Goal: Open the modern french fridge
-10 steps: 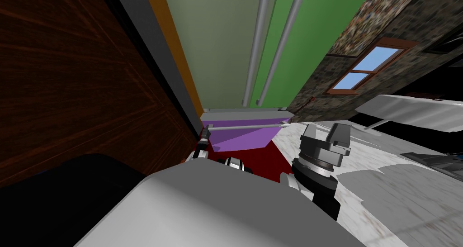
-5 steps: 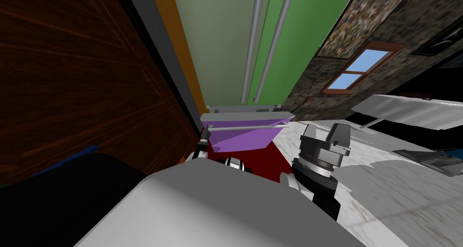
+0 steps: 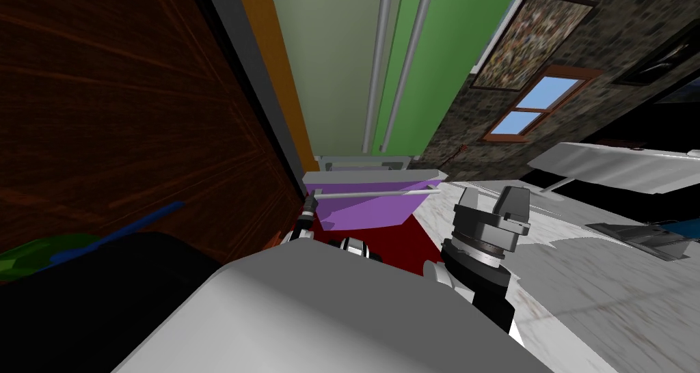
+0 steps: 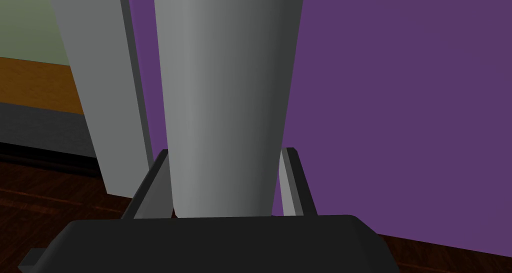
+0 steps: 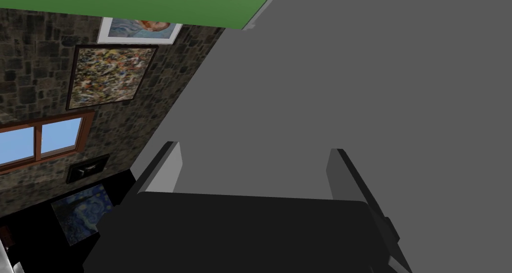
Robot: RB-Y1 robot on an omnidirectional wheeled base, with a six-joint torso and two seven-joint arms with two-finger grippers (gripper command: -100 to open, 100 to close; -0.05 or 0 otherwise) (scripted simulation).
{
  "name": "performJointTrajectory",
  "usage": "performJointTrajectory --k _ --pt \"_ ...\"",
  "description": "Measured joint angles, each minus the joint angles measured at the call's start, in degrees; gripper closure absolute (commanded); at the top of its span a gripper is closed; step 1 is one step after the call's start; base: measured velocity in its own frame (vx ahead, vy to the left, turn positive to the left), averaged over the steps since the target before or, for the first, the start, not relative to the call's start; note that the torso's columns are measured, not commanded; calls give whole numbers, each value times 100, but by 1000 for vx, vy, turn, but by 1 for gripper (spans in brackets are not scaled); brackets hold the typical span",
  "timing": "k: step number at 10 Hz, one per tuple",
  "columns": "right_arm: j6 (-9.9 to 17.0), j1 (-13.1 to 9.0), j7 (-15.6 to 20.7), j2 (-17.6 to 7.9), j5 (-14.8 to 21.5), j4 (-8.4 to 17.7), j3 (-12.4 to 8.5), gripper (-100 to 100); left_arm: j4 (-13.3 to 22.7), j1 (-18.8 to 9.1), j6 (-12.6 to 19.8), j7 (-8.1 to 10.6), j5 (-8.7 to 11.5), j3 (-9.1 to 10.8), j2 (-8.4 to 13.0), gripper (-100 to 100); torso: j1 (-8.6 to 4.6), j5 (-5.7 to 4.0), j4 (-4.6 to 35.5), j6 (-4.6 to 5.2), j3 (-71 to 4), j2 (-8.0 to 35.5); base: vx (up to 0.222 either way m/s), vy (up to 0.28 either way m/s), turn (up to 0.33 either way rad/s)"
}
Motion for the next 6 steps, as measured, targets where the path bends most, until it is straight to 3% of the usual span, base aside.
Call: performJointTrajectory --k 2,3,6 --pt "0 -1 0 0 0 0 0 0 -59 65 -35 17 -5 -27 8 100 -5 4 0 1 16 20 -179 -55 8" --pt "0 -1 0 0 0 0 0 0 -76 104 -51 21 -12 -50 5 -100 4 4 2 0 14 17 -113 -31 -6" --pt "0 2 0 -1 0 0 -1 0 -443 54 384 51 7 12 52 -100 9 -5 0 -4 -15 -23 -11 -7 -2"
